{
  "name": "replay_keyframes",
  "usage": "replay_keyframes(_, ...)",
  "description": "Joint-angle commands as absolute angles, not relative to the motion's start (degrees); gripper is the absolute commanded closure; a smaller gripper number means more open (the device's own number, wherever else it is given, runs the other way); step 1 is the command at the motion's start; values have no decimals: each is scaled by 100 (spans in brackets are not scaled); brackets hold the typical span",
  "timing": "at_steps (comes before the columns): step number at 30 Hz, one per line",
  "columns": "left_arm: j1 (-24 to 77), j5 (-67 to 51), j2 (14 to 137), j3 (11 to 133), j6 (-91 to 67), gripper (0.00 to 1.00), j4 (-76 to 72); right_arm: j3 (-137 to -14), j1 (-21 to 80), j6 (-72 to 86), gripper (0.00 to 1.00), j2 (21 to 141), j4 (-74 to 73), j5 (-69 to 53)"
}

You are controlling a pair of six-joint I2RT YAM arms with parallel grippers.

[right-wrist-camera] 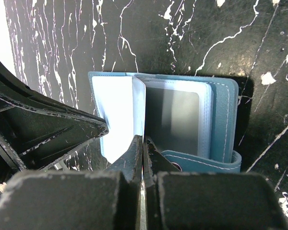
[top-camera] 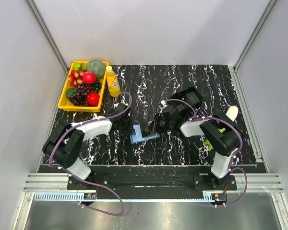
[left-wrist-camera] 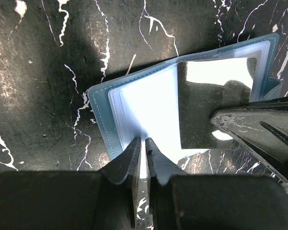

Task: Put the credit cards into the card holder
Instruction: Insert the credit card into the card holder.

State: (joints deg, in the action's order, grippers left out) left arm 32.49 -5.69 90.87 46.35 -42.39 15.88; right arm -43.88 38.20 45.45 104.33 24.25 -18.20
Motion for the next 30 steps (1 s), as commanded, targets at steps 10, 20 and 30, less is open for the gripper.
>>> replay_keyframes(10,3182,-176,9536,4210,-4254,87,1644,-4113,3990,4202,100,9958,1416,-1793)
replay_keyframes(20,3173,-264,9519,4219,-4184,89,1626,-4587,3981,4421,100,10635,1715,-1600)
replay_keyframes(30,3173,-272,9571,4192,-4096,91,1661,-4342,3920,3929,100,10108,1494,-828)
